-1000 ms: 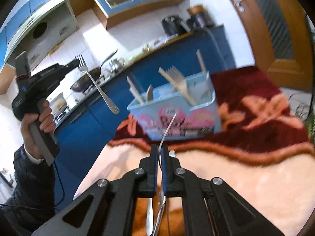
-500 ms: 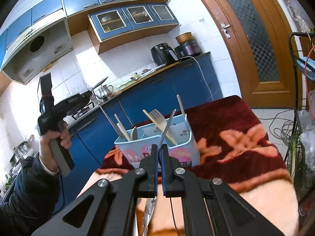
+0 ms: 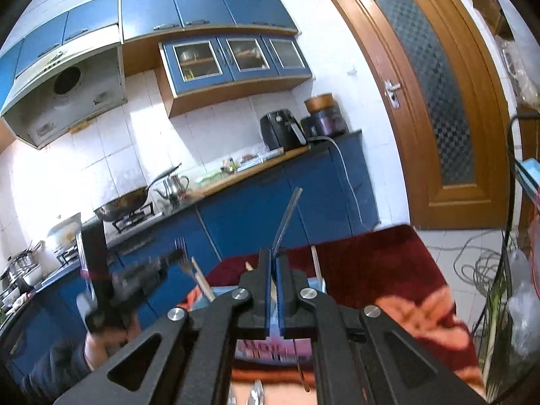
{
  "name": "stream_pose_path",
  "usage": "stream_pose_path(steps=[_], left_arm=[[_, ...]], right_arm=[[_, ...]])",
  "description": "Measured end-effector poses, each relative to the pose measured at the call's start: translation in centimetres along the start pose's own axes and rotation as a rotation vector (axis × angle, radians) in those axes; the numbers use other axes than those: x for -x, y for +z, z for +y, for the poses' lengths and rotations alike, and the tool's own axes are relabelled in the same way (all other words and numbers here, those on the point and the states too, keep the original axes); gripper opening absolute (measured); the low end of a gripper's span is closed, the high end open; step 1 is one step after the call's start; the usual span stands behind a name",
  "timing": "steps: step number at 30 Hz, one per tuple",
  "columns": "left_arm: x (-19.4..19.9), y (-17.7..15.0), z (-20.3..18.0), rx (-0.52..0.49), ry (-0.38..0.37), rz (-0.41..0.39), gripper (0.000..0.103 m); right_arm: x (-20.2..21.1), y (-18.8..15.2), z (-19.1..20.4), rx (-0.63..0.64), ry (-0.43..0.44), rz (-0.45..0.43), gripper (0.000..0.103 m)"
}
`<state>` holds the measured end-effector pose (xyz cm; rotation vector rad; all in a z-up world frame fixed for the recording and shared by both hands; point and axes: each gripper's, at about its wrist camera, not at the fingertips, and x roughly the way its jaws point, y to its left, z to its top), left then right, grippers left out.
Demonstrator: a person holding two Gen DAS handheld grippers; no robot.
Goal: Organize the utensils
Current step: 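Lift both metal forks and carry them over the caddy with both tools, then lower both forks into the caddy and open both tools, then move both open tools back over the remaining fork and knife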
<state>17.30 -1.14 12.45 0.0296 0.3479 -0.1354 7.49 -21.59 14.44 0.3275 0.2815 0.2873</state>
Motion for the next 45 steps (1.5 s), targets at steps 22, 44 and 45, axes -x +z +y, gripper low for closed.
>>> stream_pose_path(steps=[22,44,45], left_arm=[[-1.3,-3.1,0.6,0.081,-0.115,0.069,0.004],[5.2,-3.6,0.5,0.097,-0.130,0.124,0.028],[5.4,-3.7,0.5,0.096,-0.124,0.132,0.028]], right_arm=[[-9.0,-2.7,-1.5,0.039,-0.103,0.103,0.008],[-1.4,-3.0,0.3,-0.004,-0.036,0.097,0.030],[-0.9,-3.1,0.4,-0.005,-0.039,0.102,0.030]])
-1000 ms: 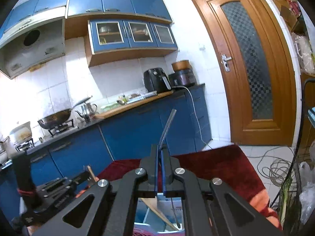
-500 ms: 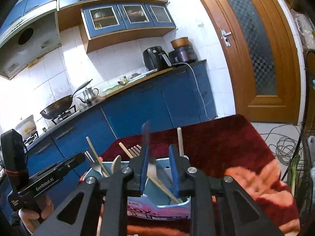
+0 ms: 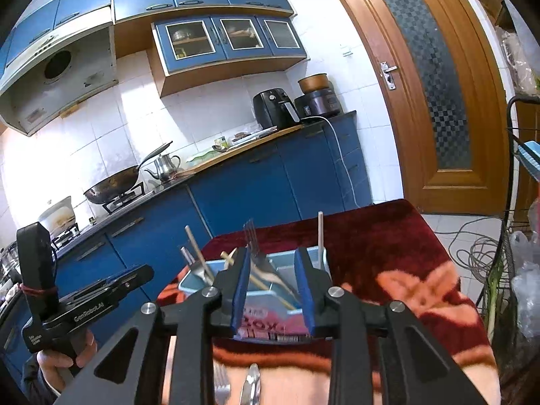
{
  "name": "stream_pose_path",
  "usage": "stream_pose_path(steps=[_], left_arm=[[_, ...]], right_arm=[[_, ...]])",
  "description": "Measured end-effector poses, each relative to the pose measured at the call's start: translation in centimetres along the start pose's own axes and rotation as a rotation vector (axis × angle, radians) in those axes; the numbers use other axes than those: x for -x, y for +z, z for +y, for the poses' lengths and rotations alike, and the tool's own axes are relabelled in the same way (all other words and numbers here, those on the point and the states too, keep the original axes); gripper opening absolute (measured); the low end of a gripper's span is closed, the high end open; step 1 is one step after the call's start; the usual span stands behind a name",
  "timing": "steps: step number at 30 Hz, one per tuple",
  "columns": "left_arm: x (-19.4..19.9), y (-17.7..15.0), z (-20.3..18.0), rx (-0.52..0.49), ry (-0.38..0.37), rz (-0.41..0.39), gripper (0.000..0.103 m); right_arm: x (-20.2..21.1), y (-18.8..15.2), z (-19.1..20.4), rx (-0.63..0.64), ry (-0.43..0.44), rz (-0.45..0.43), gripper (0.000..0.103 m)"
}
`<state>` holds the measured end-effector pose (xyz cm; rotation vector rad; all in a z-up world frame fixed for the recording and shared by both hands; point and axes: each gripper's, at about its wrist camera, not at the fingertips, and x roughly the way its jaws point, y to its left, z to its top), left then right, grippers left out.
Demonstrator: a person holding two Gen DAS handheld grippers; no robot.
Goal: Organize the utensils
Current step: 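Move both open tools back over the remaining fork and knife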
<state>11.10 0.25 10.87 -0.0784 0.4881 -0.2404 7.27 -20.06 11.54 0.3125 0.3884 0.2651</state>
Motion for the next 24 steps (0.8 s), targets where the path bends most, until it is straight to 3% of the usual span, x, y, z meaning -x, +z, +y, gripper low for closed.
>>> stream_pose_path(steps=[6,17,24], left_arm=[[1.2,-1.4,-0.3,0.008,0.011,0.055,0.034],[0.3,-5.6,-1.3,-0.010,-0.004,0.195,0.035],[-1.4,-7.8,-1.5,0.053,-0.067,0.316,0.035]], right_arm=[[1.9,-1.2,0.6,0.005,-0.031,0.044,0.030],[3.9,-6.6,-0.6,-0.060,-0.071,0.169,0.030],[5.0,-8.6,-2.4,-0.109,-0.099,0.207,0.035]])
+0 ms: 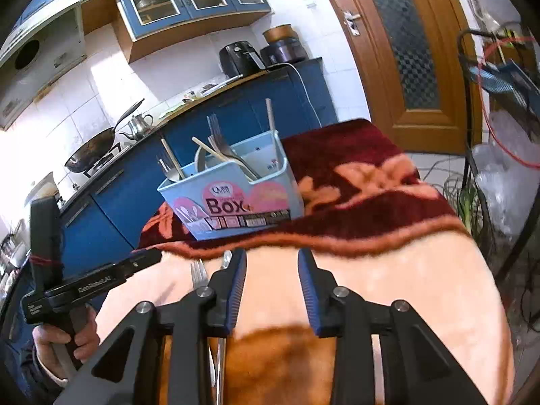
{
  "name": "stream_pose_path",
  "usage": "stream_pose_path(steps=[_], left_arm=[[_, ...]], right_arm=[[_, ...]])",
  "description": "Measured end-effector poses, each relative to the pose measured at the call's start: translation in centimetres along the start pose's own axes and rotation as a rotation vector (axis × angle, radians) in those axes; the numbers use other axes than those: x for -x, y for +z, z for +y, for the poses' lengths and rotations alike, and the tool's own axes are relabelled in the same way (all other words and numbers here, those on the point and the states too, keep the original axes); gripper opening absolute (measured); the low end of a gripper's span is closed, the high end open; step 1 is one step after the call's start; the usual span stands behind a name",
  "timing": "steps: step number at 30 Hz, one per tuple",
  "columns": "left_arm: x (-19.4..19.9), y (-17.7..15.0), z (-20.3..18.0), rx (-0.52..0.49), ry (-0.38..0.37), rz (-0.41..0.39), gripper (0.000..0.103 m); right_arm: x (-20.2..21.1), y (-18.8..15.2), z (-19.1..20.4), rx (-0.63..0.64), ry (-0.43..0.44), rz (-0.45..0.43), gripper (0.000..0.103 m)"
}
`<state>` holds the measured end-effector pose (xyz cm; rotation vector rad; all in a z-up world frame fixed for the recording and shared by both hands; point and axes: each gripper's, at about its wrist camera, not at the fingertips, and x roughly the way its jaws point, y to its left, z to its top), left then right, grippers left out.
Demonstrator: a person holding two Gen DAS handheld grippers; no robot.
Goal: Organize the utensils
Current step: 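Move both open tools back over the remaining fork and knife, then grasp the metal fork with the left tool while the right tool grasps the metal knife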
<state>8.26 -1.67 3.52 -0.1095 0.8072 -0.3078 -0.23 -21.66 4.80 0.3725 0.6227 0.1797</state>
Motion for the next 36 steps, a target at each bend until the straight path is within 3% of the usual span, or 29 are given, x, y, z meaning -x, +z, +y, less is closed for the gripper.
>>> stream_pose_path(steps=[15,25,30,36], left_arm=[[-5.5,-1.5,-0.8,0.007,0.018,0.159,0.034],[-6.4,-1.0,-1.4,-0.014,0.034,0.138,0.017],[-6.2,-0.8,-1.1,0.013,-0.008,0.122,0.008],[-5.6,-1.1,-1.8,-0.020,-0.037,0.109,0.005]], right_arm=[[-0.2,-1.8,-2.8,-0.030,-0.010,0.044,0.041],[-0.6,-2.2,-3.9,-0.057,-0.005,0.055,0.042],[-0.7,-2.4,-4.1,-0.061,-0.009,0.060,0.041],[-0.6,-2.5,-4.0,-0.058,-0.007,0.057,0.041]])
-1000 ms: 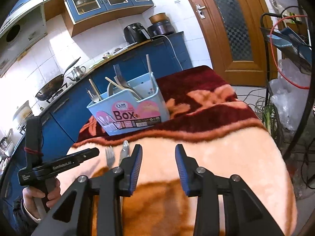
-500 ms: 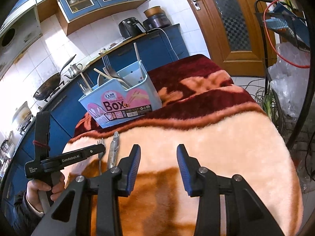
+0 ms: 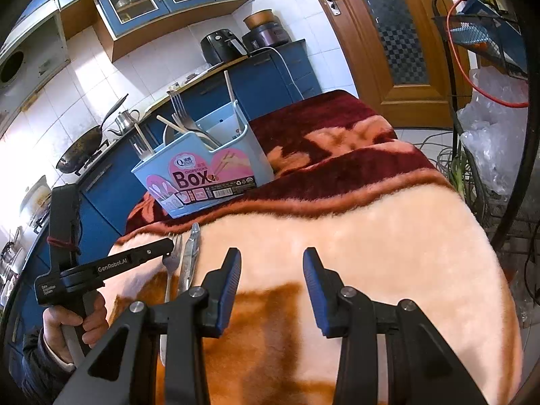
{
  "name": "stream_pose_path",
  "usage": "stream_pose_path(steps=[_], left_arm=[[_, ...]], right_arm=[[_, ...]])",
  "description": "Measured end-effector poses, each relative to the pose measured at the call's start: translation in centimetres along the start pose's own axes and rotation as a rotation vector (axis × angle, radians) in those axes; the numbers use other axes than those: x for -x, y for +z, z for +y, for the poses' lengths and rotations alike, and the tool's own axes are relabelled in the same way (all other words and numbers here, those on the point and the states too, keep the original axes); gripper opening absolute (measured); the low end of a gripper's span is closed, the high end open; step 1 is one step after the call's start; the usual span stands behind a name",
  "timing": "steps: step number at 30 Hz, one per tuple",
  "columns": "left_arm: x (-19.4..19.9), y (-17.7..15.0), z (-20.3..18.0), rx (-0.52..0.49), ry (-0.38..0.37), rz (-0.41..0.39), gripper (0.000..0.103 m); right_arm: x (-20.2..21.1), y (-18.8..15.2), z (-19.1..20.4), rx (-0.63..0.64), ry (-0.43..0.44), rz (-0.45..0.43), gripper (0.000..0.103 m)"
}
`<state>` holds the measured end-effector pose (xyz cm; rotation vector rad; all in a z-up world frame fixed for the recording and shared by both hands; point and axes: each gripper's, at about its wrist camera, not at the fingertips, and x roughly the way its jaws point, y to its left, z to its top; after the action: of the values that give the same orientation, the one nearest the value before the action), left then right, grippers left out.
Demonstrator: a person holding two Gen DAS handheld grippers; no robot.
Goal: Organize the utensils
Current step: 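Grasp the metal fork with the left tool while the right tool grasps the metal knife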
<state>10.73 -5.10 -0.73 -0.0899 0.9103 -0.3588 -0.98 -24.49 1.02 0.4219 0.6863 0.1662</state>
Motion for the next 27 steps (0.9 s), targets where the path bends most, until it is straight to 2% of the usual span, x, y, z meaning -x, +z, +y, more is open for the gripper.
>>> stream_pose_path(steps=[14,21,27], left_arm=[[0.2,-0.3,-0.2,-0.014,-0.017,0.001,0.005],[5.0,0.1,0.4,-0.035,0.020,-0.147,0.001],[9.8,0.8,2.6,-0.019,0.066,-0.273,0.000]], right_arm=[[-0.2,-0.1,1.5,0.037,0.003,0.021,0.041],[-1.0,-0.1,3.1,0.074,0.009,0.055,0.041],[-2.4,-0.2,4.9,0.114,0.033,0.120,0.041]])
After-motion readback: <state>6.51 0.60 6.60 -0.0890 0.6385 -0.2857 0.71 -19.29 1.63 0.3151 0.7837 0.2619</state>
